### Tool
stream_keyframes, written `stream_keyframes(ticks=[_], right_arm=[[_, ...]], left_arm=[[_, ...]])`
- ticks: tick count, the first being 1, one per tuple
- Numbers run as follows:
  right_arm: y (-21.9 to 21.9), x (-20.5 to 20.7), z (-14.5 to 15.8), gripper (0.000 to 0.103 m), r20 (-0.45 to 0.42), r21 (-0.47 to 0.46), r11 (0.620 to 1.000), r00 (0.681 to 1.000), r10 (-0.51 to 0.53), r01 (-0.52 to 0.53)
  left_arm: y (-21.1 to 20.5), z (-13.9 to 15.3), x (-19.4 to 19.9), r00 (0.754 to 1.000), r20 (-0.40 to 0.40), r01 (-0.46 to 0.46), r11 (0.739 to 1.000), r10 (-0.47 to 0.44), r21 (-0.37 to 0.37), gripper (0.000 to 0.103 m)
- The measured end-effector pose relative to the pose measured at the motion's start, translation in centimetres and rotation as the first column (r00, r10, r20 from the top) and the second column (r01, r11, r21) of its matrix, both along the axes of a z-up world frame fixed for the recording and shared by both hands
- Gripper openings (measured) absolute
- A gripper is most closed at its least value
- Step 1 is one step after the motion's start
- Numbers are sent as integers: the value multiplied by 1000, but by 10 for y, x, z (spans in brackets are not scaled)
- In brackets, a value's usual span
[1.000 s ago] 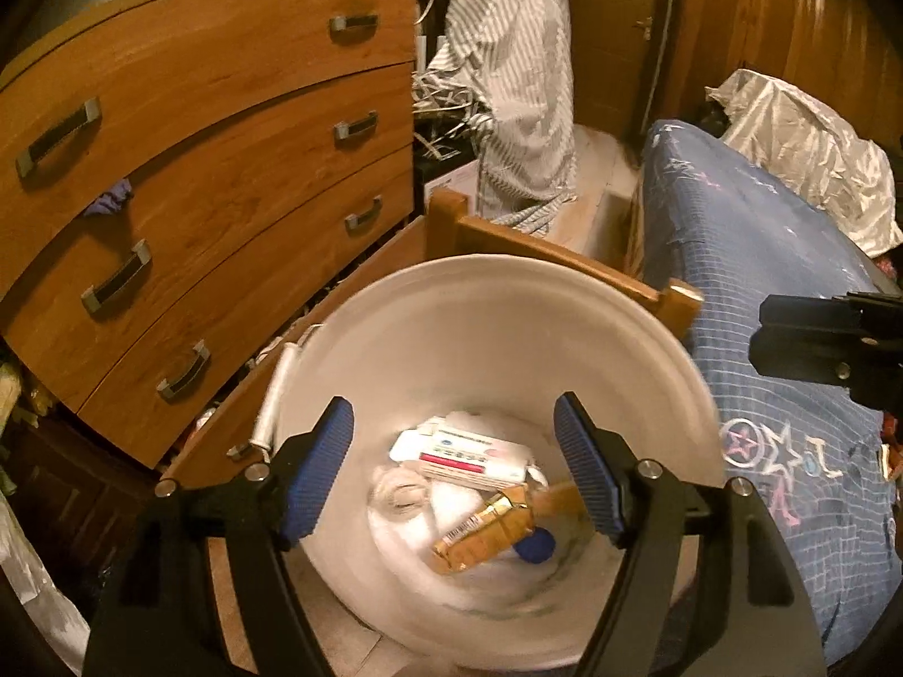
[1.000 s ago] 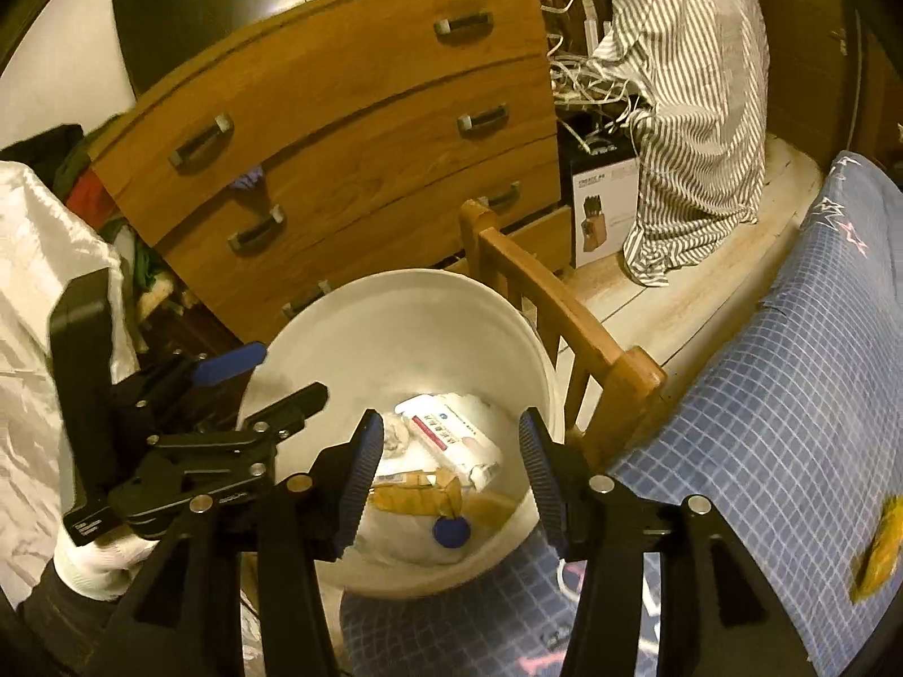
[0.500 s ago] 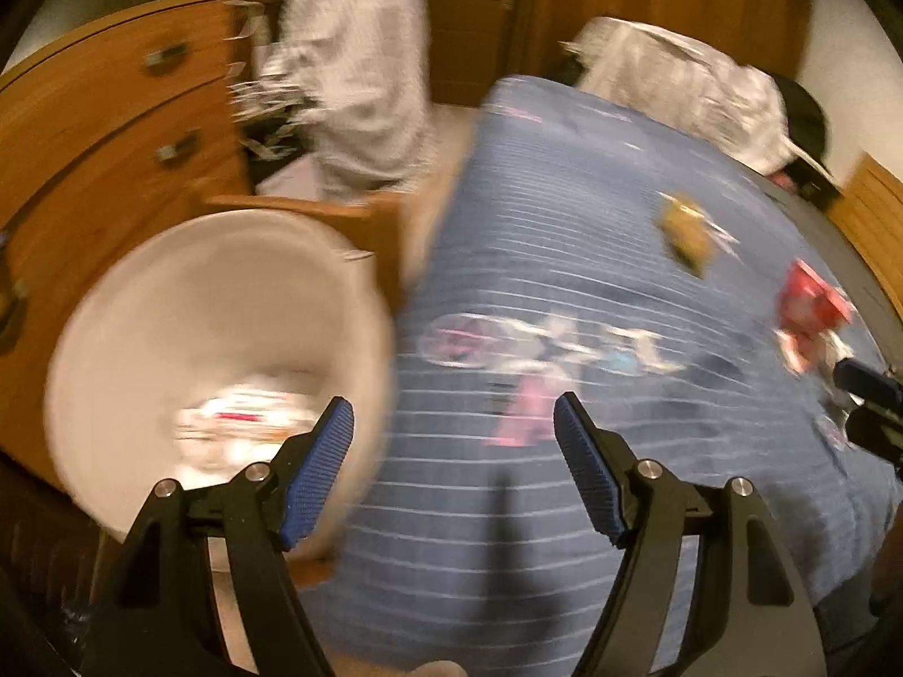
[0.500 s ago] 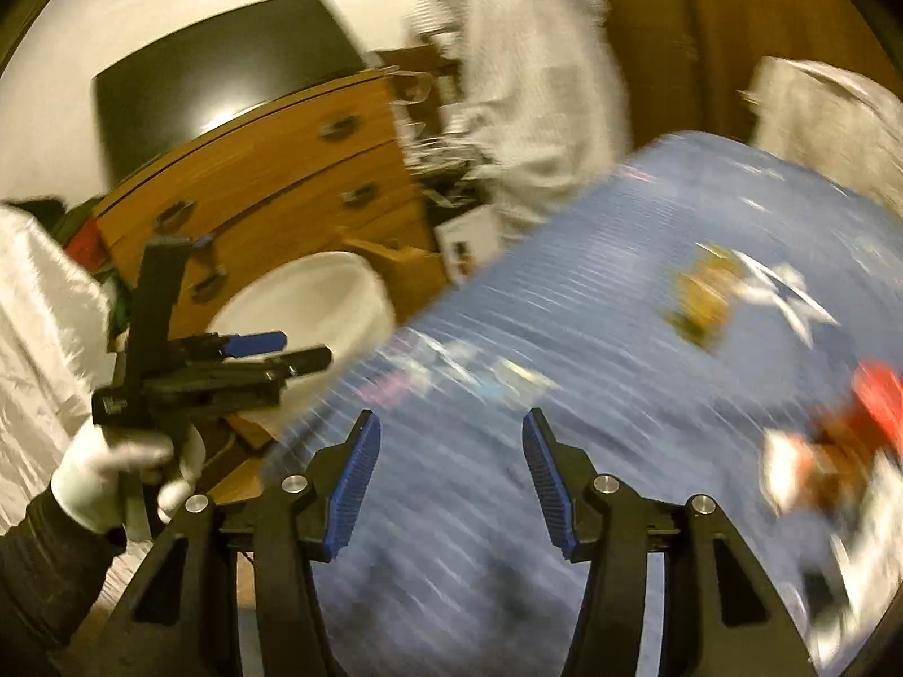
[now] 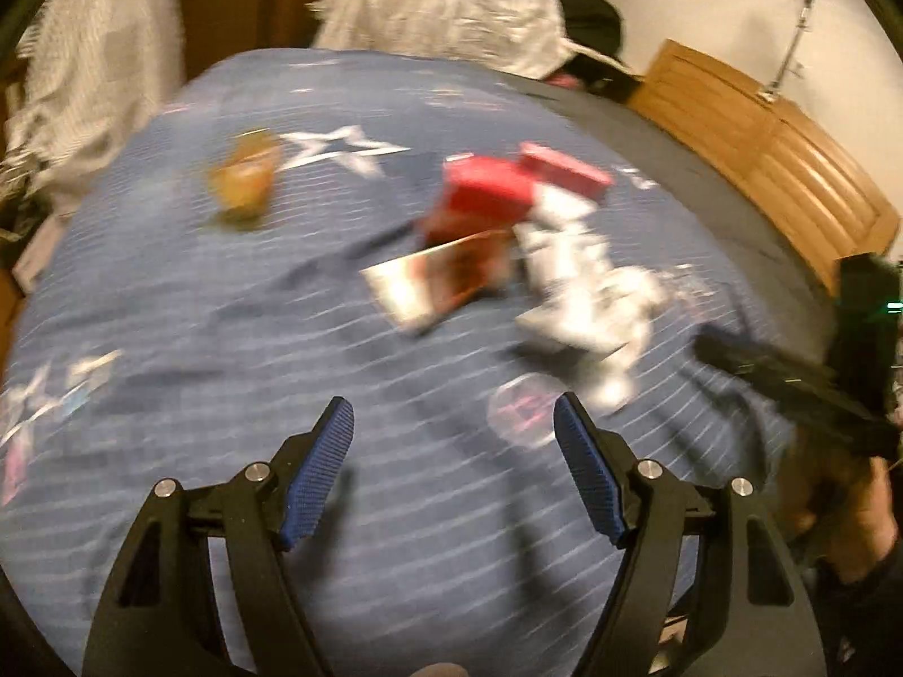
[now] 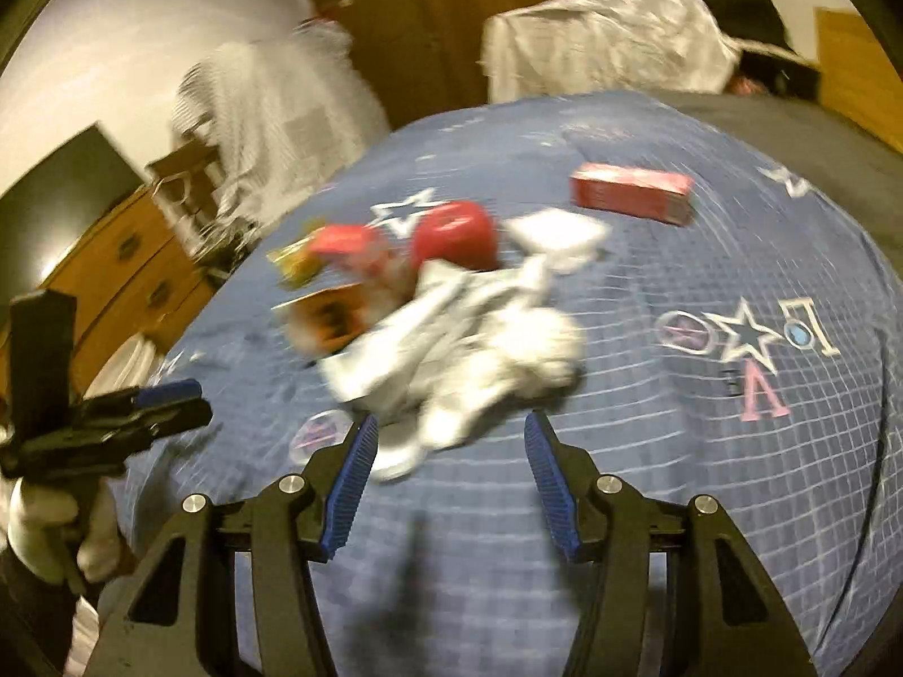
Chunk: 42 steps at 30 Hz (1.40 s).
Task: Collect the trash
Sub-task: 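Return to the bed and grasp the white plastic bag with the left tool, then grasp the white cloth with the right tool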
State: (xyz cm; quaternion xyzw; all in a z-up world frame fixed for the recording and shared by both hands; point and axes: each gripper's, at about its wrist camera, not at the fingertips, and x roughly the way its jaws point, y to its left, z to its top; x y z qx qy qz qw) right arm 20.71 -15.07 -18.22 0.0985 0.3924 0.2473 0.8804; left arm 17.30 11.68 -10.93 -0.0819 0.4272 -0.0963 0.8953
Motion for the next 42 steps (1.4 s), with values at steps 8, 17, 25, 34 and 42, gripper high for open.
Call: stream_keyframes(ticks=[8, 17, 25, 34, 42], right_arm=[[12, 66, -34, 56, -101, 38, 998, 993, 55, -51], [-37, 58, -12, 36, -104, 10, 979, 973, 206, -206], [-78, 60, -14, 43, -224, -43, 910, 892, 393, -412], [-80, 30, 16, 68, -37, -53, 994, 994, 99, -100], [-84, -20, -4, 68, -90, 100, 985, 987, -133, 142]], left_arm=[[-53, -10, 54, 998, -44, 38, 999, -39, -10, 70], [-82, -16, 84, 993, -74, 96, 995, -95, 15, 70], [-92, -35, 107, 986, -141, 97, 993, -88, 62, 51], [-46, -26, 46, 992, -121, 33, 998, -28, 46, 33], [-10, -25, -12, 995, -87, -47, 993, 56, 105, 51]])
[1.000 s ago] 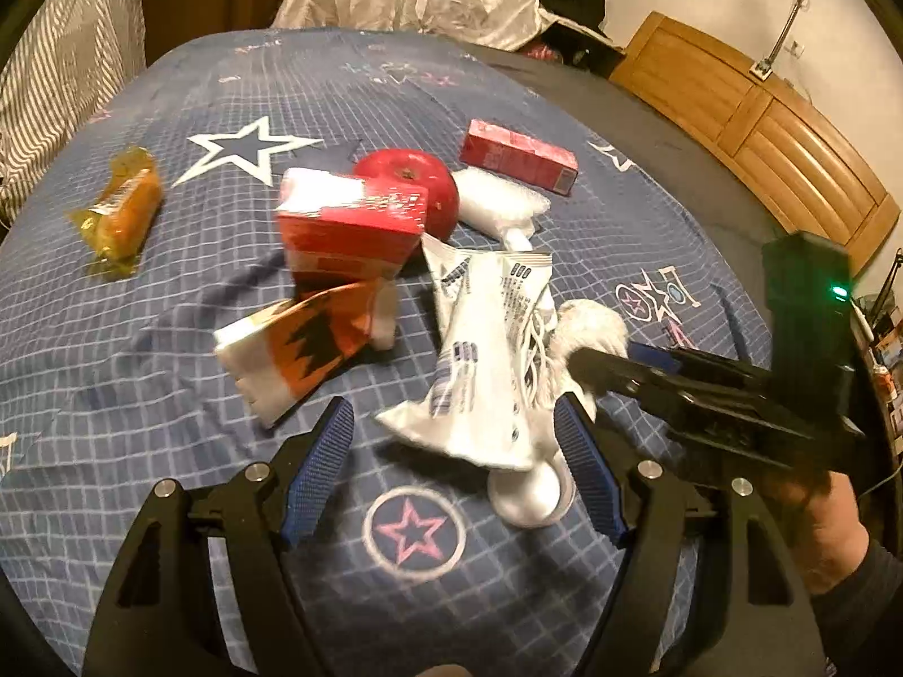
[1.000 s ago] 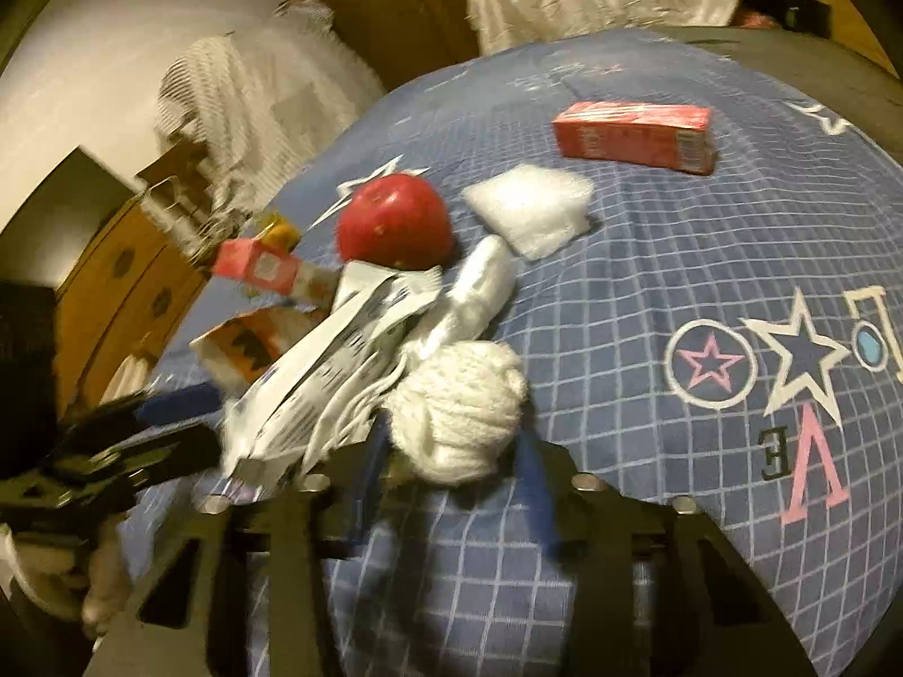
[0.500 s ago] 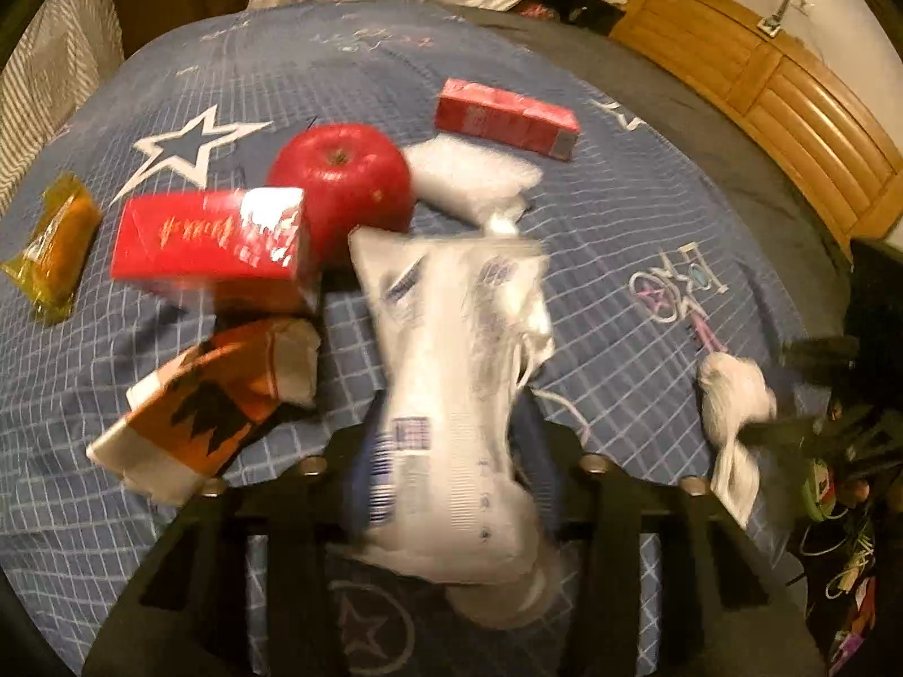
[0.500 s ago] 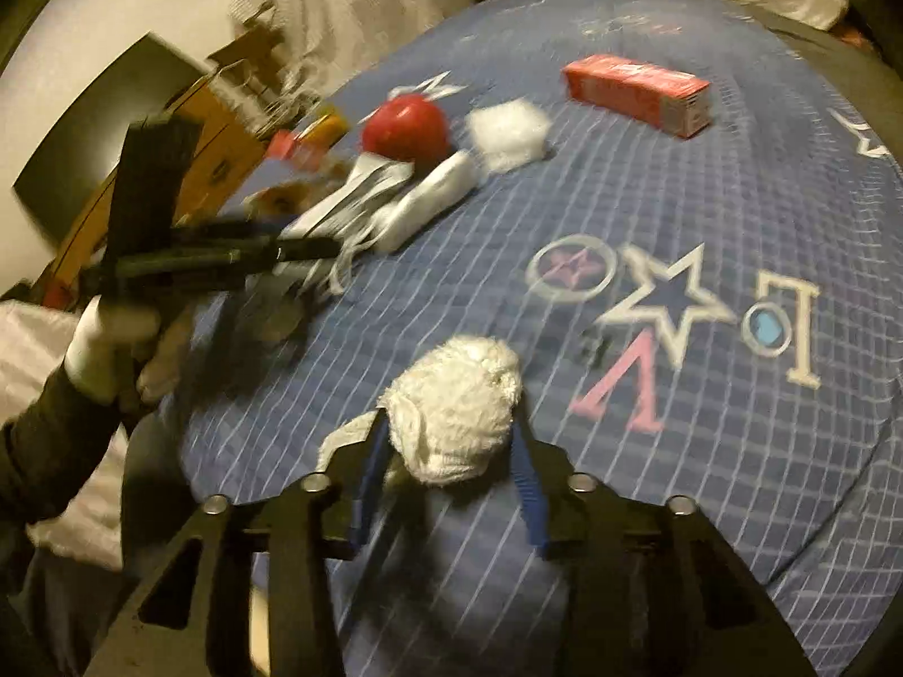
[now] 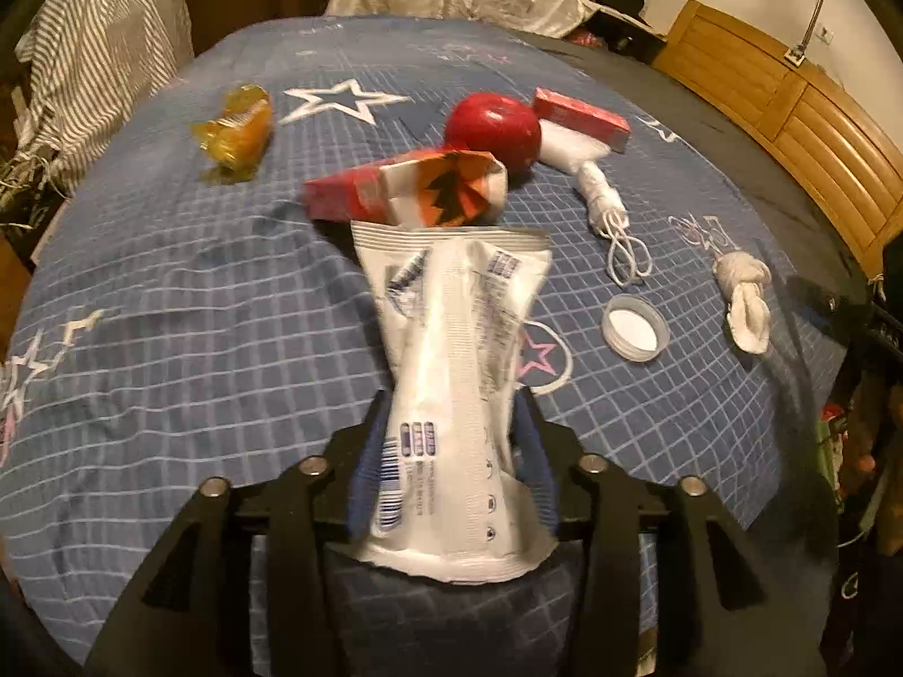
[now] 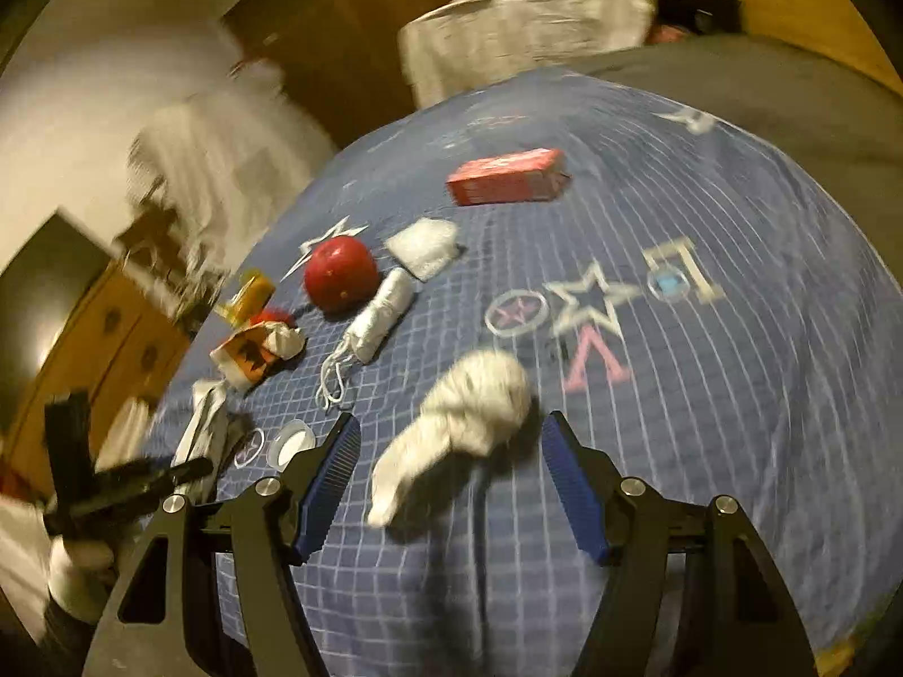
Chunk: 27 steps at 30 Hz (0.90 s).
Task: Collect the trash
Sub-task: 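Grasp the white cloth with the right tool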
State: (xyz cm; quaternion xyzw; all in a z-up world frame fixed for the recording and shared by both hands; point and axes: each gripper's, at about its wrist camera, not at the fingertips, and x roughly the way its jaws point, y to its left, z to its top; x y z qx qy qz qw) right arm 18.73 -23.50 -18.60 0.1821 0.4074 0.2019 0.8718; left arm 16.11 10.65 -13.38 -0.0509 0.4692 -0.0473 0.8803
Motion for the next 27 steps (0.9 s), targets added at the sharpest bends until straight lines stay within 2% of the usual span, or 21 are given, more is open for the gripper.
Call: stream_keyframes(ticks=[3, 5, 7, 10, 12, 14, 15, 17, 19, 27], right_arm=[[12, -1, -8, 68, -40, 4, 1000, 999, -17, 17], [19, 1, -9, 68, -42, -14, 999, 998, -38, 37], [26, 10, -11, 68, -55, -35, 998, 997, -55, 53], [33, 20, -14, 68, -54, -79, 994, 995, -79, 75], [39, 27, -19, 68, -57, -107, 991, 994, -88, 82], [44, 33, -24, 60, -48, -143, 987, 995, -82, 74], [45, 36, -25, 57, -42, -156, 985, 996, -79, 71], [45, 39, -27, 44, -24, -172, 982, 997, -77, 72], [44, 40, -27, 39, -6, -177, 982, 998, -66, 64], [50, 23, -22, 36, 70, -187, 982, 997, 13, 0]], left_arm=[[2, 9, 1, 999, 44, -14, 1000, 15, -14, 64], [-1, 11, 6, 998, 56, -24, 1000, 25, -14, 68], [-2, 7, 14, 999, 45, -26, 1000, 27, -14, 68], [-10, -8, 24, 999, 9, -39, 999, 39, 36, 68], [-12, -15, 27, 999, -11, -51, 998, 52, 45, 68], [-14, -17, 26, 998, -3, -57, 996, 57, 69, 63], [-14, -18, 26, 998, 0, -60, 995, 60, 80, 55], [-11, -16, 26, 997, 8, -71, 995, 71, 72, 40], [-10, -16, 26, 997, 15, -75, 995, 74, 67, 39], [-7, -13, 4, 996, 41, -75, 996, 73, 43, 36]])
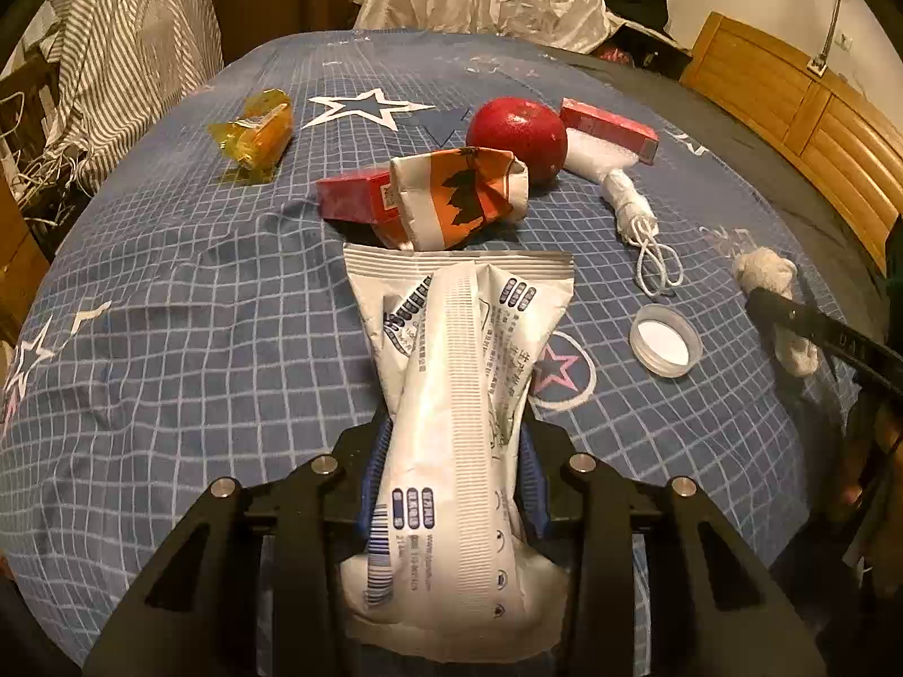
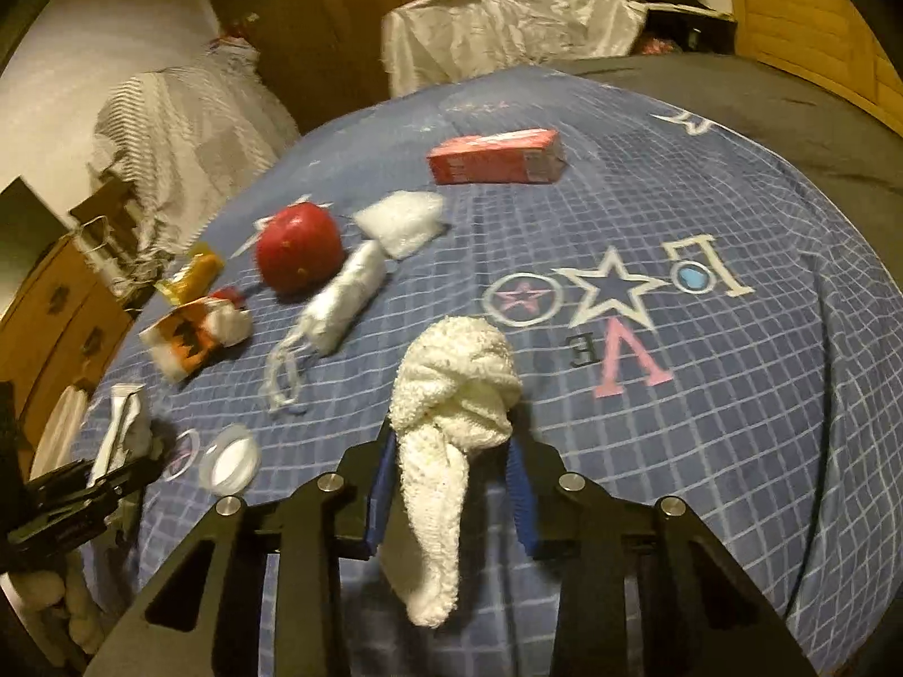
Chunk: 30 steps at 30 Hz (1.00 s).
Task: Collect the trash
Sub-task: 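Grasp the white cloth with the right tool, then lift the plastic bag and white cloth and carry them over the bucket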
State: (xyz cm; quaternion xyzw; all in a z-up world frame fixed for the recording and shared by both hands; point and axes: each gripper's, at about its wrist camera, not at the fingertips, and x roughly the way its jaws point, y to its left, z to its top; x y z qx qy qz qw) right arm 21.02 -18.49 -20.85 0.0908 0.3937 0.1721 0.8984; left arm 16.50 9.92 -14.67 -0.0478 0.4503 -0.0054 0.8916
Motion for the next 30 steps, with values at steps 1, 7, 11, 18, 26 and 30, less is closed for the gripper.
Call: stream_keyframes(ticks=[1, 7, 11, 18, 26, 30], right_arm=[[3, -4, 3, 35, 18, -13, 1000, 1000, 6, -6], [24, -39, 40, 35, 163, -58, 997, 985, 62, -53], [35, -62, 69, 35, 255, -68, 995, 963, 88, -73], [38, -102, 125, 35, 418, -43, 997, 905, 72, -59], [36, -143, 153, 35, 527, -43, 999, 848, 51, -33], [32, -155, 160, 36, 541, -41, 999, 840, 44, -25]], left_arm=[[0, 1, -2, 1000, 5, -4, 1000, 4, 0, 36], [2, 23, -23, 994, 97, -58, 998, 57, 8, 36], [1, 50, -42, 977, 190, -97, 995, 93, 10, 36], [-21, 95, -68, 929, 354, -113, 994, 104, 4, 36], [-51, 122, -82, 881, 465, -106, 994, 92, 5, 36], [-59, 129, -86, 871, 484, -101, 995, 82, 13, 36]])
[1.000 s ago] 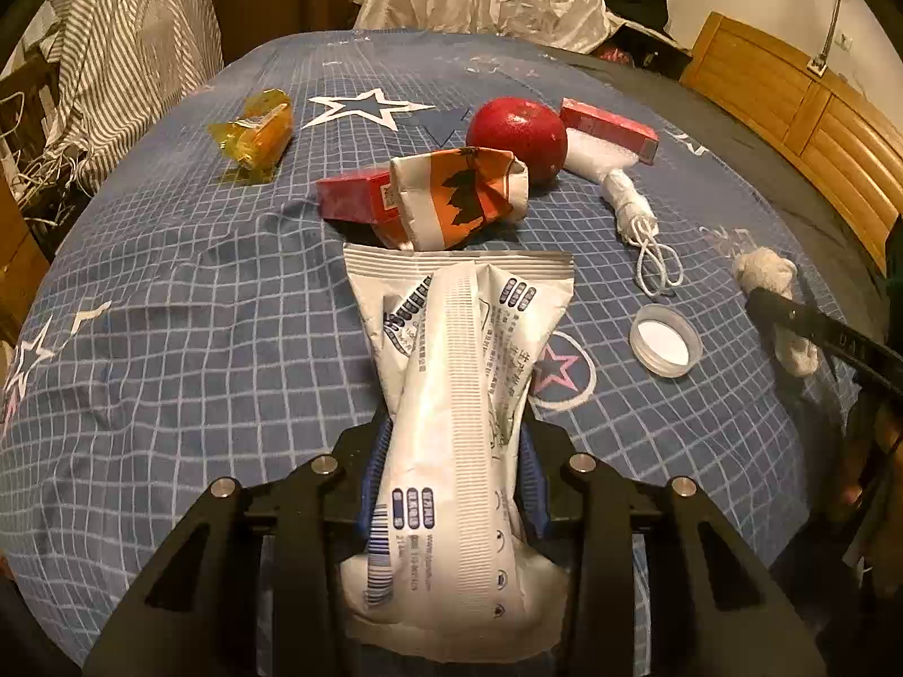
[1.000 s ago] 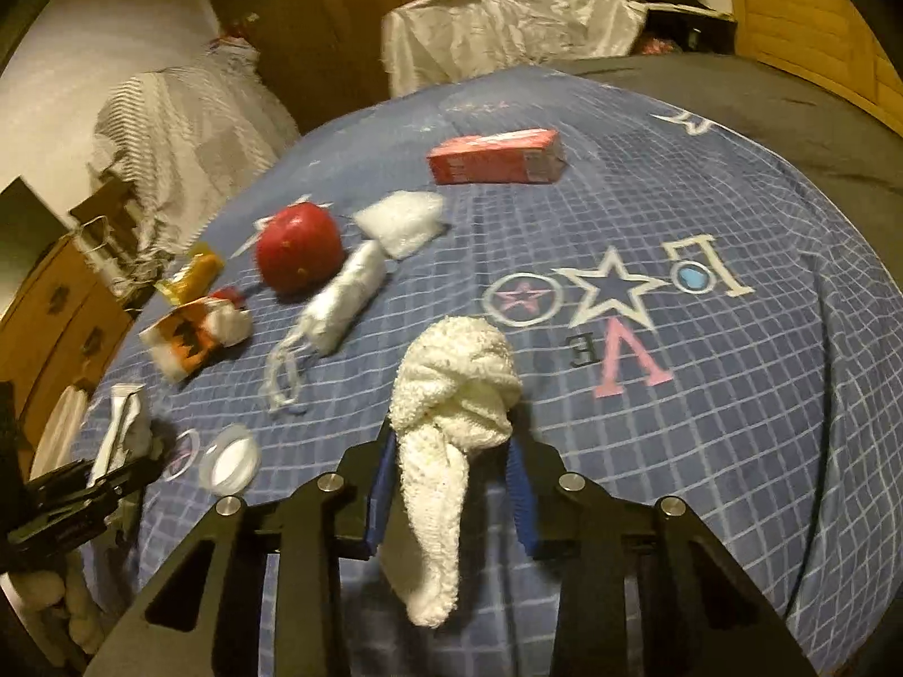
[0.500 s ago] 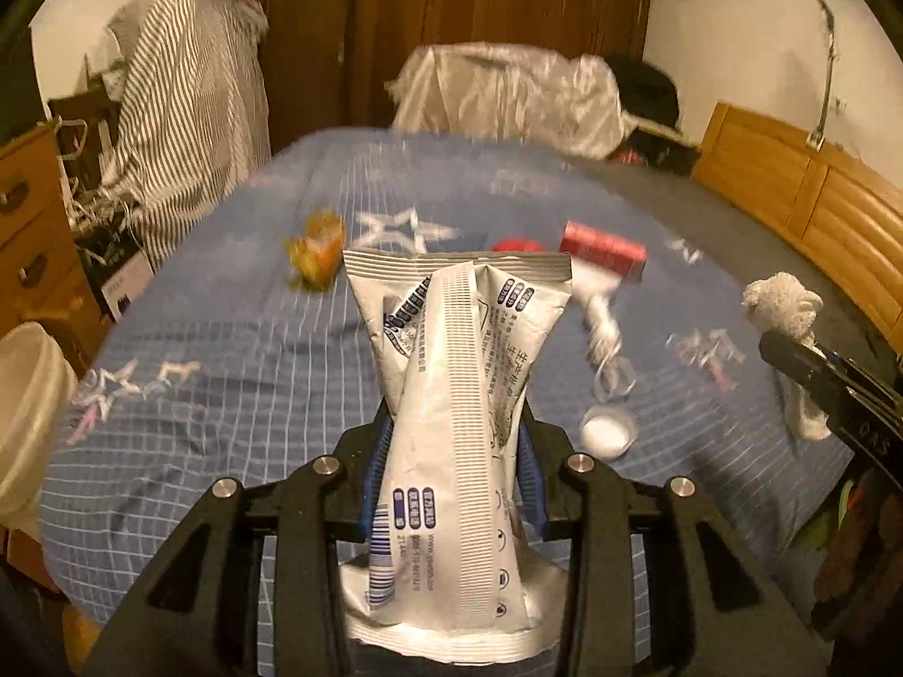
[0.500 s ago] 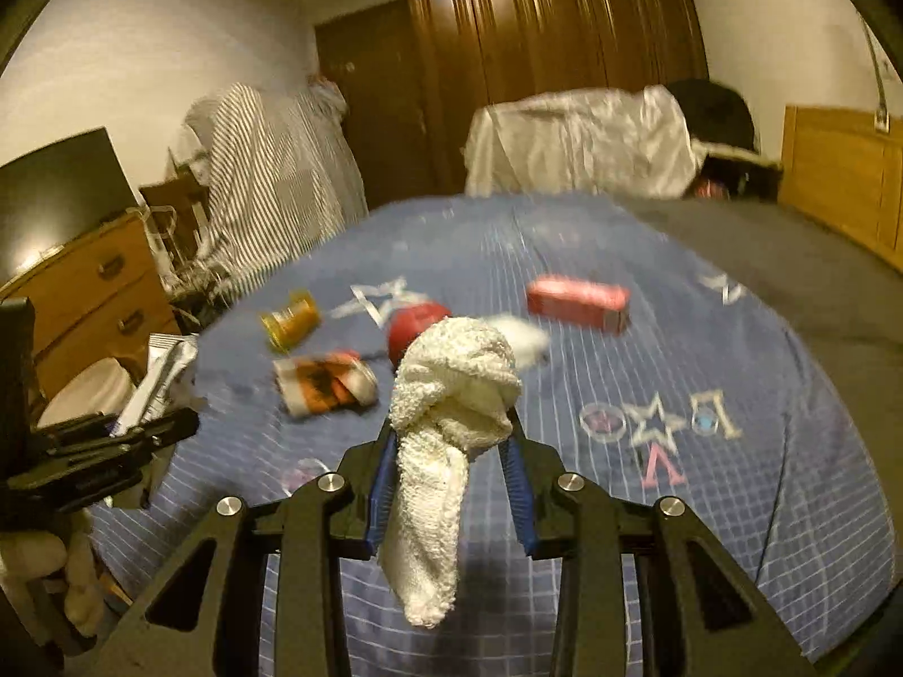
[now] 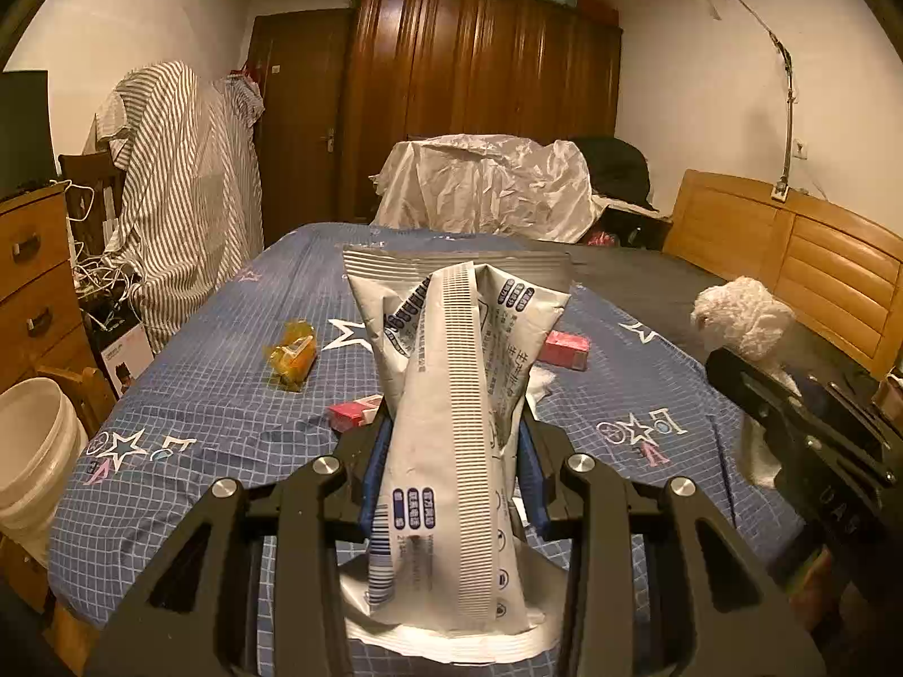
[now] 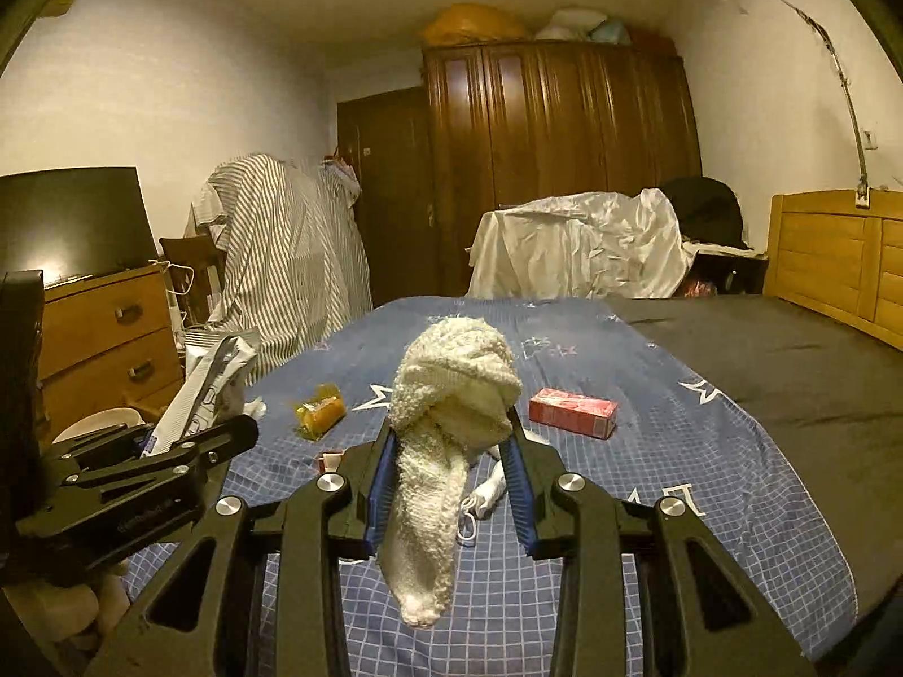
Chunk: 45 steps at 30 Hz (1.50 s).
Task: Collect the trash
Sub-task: 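Lift the plastic bag and white cloth and carry them over the bucket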
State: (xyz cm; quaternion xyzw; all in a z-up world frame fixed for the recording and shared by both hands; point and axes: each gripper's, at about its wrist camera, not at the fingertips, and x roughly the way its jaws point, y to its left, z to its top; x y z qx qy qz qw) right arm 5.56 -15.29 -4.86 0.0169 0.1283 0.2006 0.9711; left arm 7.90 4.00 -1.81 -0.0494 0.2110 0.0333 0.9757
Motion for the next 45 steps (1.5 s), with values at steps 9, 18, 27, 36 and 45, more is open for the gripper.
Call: stream_keyframes(ticks=[9, 18, 27, 36, 45], right_arm=[[-5, -11, 9, 36, 4, 4, 1000, 1000, -4, 4], [6, -6, 14, 36, 4, -5, 999, 999, 36, -36], [58, 13, 30, 36, -3, -11, 987, 987, 160, -160], [161, 27, 52, 36, -42, -19, 940, 940, 339, -340], [293, 27, 69, 36, -107, -41, 854, 852, 513, -519]], left_arm=[[-3, 4, -7, 1000, 17, 5, 1000, -5, 8, 36], [13, 9, -10, 999, 23, -26, 1000, 25, 11, 36], [73, 23, -20, 990, 28, -140, 990, 139, 14, 36], [151, 38, -33, 954, 23, -300, 953, 299, 33, 36], [239, 44, -56, 890, -15, -455, 890, 456, 38, 36]])
